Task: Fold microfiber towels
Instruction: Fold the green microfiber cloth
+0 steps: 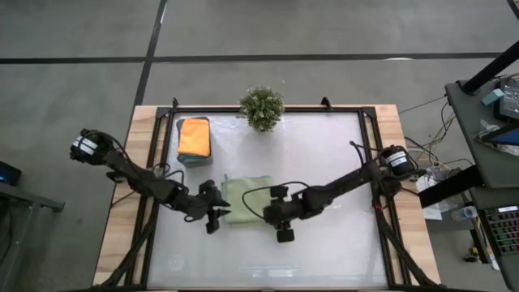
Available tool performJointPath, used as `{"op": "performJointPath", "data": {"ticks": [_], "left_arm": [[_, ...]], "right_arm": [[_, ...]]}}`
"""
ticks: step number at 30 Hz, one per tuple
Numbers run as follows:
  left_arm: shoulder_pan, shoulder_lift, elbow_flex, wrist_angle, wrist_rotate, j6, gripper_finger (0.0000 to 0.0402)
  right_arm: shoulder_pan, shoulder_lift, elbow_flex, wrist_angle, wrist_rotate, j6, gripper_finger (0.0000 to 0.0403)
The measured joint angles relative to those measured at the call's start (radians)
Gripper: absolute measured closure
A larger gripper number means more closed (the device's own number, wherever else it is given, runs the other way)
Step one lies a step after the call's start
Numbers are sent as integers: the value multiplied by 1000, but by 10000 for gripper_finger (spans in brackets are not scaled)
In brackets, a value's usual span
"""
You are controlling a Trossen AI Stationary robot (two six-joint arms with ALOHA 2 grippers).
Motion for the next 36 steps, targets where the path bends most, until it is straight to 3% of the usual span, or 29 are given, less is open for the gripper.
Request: {"op": "performJointPath", "data": {"ticks": [3, 9, 18, 23, 36], "left_arm": [[-11, 21, 28, 25, -5, 1, 300], [-86, 87, 118, 42, 20, 0, 304], [-134, 343, 250, 0, 26, 2, 354], [-134, 396, 283, 7, 17, 0, 383], [-135, 382, 265, -119, -40, -104, 401]], "right_arm": [[14, 0, -14, -3, 70, 6, 243], [22, 0, -35, 7, 70, 50, 243], [23, 41, -57, 72, 71, 48, 243], [23, 43, -59, 76, 73, 48, 247], [23, 39, -56, 59, 72, 25, 376]]}}
